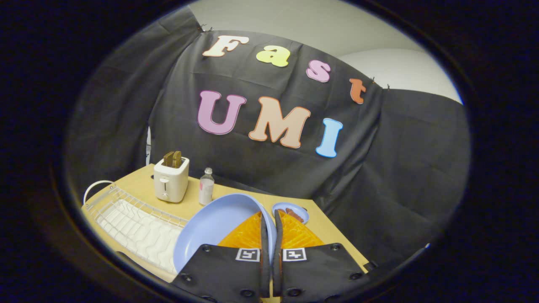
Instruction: Take the plate from the dish rack, then take the spoon from the basket and place it into the plate.
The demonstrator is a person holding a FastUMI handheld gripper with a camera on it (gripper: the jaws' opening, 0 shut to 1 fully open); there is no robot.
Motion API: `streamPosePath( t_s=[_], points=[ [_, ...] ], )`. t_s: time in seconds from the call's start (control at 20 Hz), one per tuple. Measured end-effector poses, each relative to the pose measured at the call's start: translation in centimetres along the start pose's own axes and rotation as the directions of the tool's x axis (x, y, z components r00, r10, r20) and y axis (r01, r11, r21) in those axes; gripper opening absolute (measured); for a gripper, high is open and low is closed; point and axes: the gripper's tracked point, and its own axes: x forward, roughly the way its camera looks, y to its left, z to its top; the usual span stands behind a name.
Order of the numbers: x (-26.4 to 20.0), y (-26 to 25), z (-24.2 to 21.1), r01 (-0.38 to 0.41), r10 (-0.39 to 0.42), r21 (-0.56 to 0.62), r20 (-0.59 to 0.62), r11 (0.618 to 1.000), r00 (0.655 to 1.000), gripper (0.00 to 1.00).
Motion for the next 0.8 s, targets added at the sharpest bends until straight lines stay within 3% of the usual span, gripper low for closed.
streamPosePath(
  t_s=[0.35,0.55,0.8],
  points=[
    [-1.6,-4.3,-9.2,-0.083,0.102,0.156,-0.118,0.984,0.988,0.06],
    [-1.5,-4.7,-15.1,-0.112,0.166,0.262,-0.197,0.959,0.966,0.06],
    [-0.4,-4.5,-21.0,-0.143,0.232,0.313,-0.270,0.939,0.934,0.06]
  ],
)
